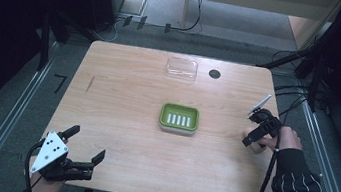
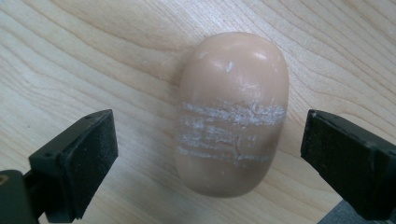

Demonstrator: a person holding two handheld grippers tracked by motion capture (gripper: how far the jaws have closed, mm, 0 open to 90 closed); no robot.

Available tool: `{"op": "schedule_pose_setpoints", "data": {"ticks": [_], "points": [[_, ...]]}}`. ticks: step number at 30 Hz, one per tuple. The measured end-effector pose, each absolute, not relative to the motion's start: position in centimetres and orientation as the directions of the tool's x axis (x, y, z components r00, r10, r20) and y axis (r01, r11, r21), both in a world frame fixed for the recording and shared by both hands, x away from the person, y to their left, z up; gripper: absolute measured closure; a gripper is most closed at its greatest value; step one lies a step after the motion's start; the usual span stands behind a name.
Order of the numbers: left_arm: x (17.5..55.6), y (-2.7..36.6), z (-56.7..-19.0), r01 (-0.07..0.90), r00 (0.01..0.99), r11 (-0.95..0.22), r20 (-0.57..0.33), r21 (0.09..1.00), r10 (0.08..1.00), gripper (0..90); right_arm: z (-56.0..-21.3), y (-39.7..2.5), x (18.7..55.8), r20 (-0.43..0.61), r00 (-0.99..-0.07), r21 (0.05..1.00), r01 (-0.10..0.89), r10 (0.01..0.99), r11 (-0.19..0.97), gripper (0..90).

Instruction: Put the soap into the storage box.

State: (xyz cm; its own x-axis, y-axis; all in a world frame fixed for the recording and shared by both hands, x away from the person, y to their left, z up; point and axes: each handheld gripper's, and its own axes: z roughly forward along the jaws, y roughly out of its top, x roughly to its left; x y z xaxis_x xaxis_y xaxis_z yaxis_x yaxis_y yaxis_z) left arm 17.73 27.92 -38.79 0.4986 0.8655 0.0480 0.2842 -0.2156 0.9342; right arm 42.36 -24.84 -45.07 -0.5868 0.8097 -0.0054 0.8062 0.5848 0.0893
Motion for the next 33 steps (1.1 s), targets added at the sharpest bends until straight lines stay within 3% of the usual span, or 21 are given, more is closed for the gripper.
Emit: {"op": "schedule_pose_setpoints", "data": {"ticks": [7,12,33], "points": [[17.7,27.9,-38.8,0.285,0.499,-0.217,0.049,0.934,0.865,0.0,-45.8,-24.9,42.9,-0.004,-0.581,0.076,0.811,0.814,0.58,4.8],[17.7,27.9,-38.8,0.284,0.499,-0.218,0.05,0.934,0.865,0.0,-46.1,-24.8,43.1,0.002,-0.581,0.075,0.812,0.814,0.579,13.9],[17.7,27.9,-38.8,0.283,0.5,-0.218,0.051,0.934,0.864,0.0,-47.1,-25.2,43.4,-0.014,-0.556,0.048,0.83,0.831,0.556,30.9]]}}
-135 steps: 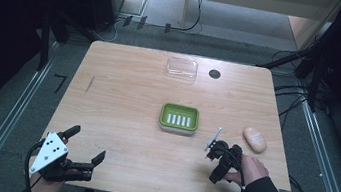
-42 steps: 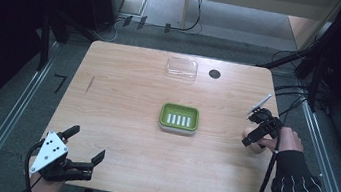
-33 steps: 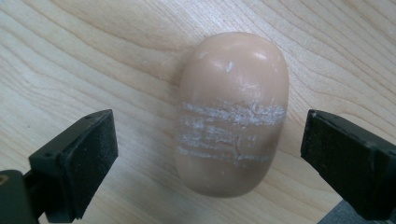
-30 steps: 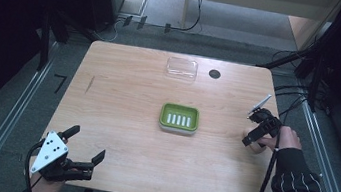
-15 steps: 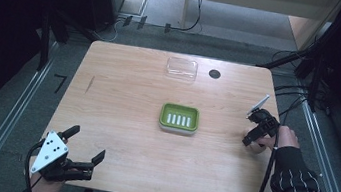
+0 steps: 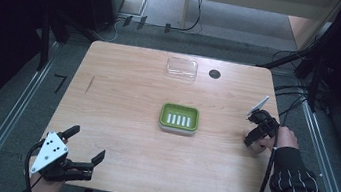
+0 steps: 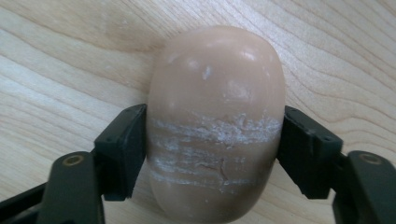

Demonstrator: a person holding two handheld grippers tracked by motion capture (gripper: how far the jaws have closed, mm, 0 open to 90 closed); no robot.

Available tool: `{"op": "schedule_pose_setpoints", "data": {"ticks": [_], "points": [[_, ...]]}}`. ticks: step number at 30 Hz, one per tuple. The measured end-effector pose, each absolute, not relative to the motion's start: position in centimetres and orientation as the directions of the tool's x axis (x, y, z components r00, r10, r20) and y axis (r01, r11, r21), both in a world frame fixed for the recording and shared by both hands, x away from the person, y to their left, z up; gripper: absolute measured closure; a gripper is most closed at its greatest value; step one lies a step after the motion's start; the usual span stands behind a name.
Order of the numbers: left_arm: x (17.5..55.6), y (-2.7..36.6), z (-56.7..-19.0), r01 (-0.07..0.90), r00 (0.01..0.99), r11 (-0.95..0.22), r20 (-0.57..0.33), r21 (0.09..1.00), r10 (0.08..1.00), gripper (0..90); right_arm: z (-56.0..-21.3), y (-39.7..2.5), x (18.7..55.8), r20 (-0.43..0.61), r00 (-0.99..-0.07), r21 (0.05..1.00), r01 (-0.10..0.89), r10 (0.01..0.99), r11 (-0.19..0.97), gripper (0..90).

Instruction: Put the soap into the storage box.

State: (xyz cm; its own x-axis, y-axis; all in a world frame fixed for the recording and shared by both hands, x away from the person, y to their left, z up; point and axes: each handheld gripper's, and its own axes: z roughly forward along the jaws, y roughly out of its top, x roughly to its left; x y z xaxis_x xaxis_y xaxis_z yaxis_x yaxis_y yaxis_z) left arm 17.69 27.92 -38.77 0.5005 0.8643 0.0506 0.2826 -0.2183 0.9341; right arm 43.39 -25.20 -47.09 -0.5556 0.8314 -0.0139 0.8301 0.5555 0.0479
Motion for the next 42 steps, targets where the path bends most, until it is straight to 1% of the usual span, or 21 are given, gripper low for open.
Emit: {"op": "schedule_pose_setpoints", "data": {"ticks": [6,17,24,42], "points": [[17.7,27.9,-38.8,0.283,0.499,-0.219,0.052,0.934,0.865,0.0,-47.1,-25.5,43.4,0.004,-0.548,0.054,0.836,0.837,0.547,32.2],[17.7,27.9,-38.8,0.282,0.499,-0.22,0.053,0.934,0.865,0.0,-47.1,-25.5,43.4,0.003,-0.552,0.042,0.833,0.834,0.552,33.1],[17.6,27.9,-38.7,0.281,0.499,-0.219,0.053,0.934,0.865,0.0,-46.4,-25.5,43.2,-0.005,-0.555,0.057,0.83,0.832,0.555,33.2],[17.6,28.0,-38.8,0.281,0.496,-0.219,0.054,0.934,0.866,0.0,-45.7,-23.1,42.6,-0.032,-0.623,0.045,0.78,0.781,0.624,33.2]]}}
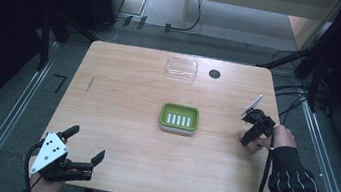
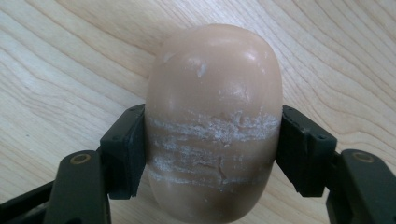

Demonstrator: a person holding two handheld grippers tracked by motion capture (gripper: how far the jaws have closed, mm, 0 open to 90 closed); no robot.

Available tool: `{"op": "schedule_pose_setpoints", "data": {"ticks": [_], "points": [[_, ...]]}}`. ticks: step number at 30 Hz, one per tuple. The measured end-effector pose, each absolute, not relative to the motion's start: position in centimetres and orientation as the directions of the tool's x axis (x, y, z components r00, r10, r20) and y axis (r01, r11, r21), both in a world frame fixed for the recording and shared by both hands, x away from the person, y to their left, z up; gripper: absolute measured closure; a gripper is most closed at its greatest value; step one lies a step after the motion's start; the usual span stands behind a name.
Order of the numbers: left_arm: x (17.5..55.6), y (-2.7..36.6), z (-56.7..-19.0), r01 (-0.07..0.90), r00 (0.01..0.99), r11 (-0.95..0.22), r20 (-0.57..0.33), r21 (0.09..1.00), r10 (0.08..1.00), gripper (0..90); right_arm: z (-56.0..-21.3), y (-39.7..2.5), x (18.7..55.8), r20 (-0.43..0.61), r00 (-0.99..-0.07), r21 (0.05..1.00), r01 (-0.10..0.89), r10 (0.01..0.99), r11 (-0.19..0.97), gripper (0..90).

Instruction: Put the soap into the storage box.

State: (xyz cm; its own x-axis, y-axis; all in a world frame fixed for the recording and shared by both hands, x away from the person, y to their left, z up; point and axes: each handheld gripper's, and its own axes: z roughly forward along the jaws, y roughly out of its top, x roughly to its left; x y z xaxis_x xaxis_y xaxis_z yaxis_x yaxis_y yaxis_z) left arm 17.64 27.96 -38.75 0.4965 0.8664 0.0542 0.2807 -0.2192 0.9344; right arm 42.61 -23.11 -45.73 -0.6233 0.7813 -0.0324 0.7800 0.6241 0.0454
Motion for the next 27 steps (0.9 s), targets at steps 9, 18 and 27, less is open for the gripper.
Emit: {"op": "schedule_pose_setpoints", "data": {"ticks": [9,18,27], "points": [[17.6,28.0,-38.8,0.282,0.497,-0.221,0.055,0.934,0.866,0.0,-45.4,-21.5,42.2,-0.033,-0.66,0.05,0.749,0.75,0.661,33.2],[17.6,28.0,-38.8,0.28,0.495,-0.215,0.051,0.936,0.868,0.0,-45.1,-20.3,42.0,-0.038,-0.687,0.053,0.723,0.725,0.688,33.2],[17.6,28.0,-38.8,0.281,0.494,-0.217,0.053,0.935,0.868,0.0,-44.8,-19.2,41.9,-0.04,-0.708,0.057,0.703,0.705,0.709,33.2]]}}
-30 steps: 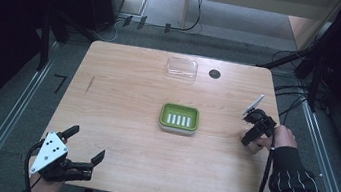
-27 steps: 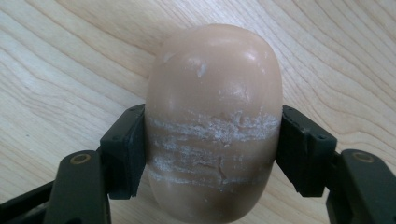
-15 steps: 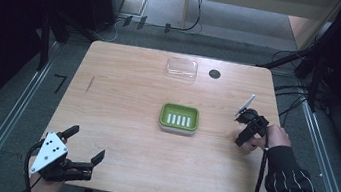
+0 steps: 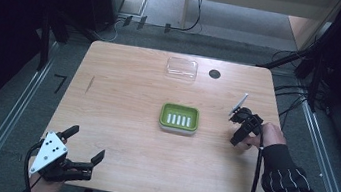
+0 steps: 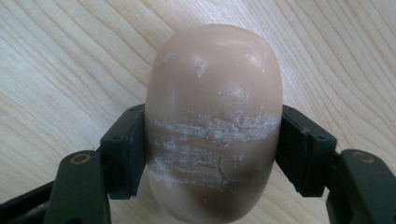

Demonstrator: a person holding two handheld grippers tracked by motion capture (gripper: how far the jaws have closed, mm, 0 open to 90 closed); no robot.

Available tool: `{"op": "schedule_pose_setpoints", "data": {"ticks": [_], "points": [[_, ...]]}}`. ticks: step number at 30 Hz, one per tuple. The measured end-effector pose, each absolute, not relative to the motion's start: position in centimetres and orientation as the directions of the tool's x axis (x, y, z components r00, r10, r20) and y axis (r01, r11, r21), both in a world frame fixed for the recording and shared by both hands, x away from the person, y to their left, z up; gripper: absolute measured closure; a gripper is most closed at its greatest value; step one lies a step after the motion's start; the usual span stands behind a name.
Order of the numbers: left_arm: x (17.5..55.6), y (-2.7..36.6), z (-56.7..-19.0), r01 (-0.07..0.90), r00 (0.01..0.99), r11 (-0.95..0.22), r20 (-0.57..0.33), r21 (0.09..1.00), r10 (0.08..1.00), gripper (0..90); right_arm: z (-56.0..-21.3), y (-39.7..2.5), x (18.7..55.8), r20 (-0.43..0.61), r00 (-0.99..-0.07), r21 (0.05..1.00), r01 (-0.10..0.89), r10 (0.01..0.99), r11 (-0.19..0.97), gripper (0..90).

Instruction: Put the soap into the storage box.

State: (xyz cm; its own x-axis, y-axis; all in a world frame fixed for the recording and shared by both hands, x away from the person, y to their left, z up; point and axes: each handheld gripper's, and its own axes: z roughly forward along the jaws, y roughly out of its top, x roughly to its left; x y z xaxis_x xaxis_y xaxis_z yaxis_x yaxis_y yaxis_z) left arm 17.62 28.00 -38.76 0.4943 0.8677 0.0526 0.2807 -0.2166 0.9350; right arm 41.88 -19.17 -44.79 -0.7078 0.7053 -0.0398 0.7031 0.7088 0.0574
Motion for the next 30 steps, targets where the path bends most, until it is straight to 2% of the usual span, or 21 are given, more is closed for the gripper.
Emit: {"op": "schedule_pose_setpoints", "data": {"ticks": [11,14,15,16,17,18,23,30], "points": [[17.6,27.9,-38.7,0.292,0.497,-0.206,0.036,0.934,0.867,0.0,-44.5,-18.0,41.9,-0.042,-0.731,0.061,0.679,0.681,0.732,33.2],[17.6,27.9,-38.6,0.309,0.46,-0.166,0.005,0.936,0.888,0.0,-44.5,-17.9,41.9,-0.04,-0.733,0.059,0.677,0.679,0.734,33.2],[17.6,27.9,-38.6,0.319,0.43,-0.154,0.002,0.935,0.903,5.8,-44.5,-17.9,41.9,-0.043,-0.734,0.06,0.675,0.678,0.735,33.2],[17.6,27.9,-38.6,0.319,0.43,-0.154,0.002,0.935,0.903,15.9,-44.5,-17.9,41.9,-0.043,-0.734,0.06,0.675,0.678,0.735,33.2],[17.7,28.0,-38.6,0.343,0.399,-0.139,-0.011,0.929,0.917,19.0,-44.5,-17.9,41.8,-0.046,-0.733,0.062,0.676,0.679,0.734,33.2],[17.7,28.2,-38.6,0.346,0.411,-0.126,-0.029,0.93,0.911,14.2,-44.4,-17.9,41.8,-0.045,-0.736,0.059,0.673,0.675,0.738,33.2],[17.6,28.3,-38.5,0.341,0.398,-0.128,-0.02,0.931,0.917,23.6,-44.4,-17.8,41.8,-0.046,-0.74,0.062,0.668,0.671,0.741,33.2],[17.2,28.0,-38.3,0.314,0.412,-0.175,0.032,0.933,0.91,15.8,-44.3,-17.8,41.8,-0.048,-0.749,0.068,0.657,0.661,0.751,33.2]]}}
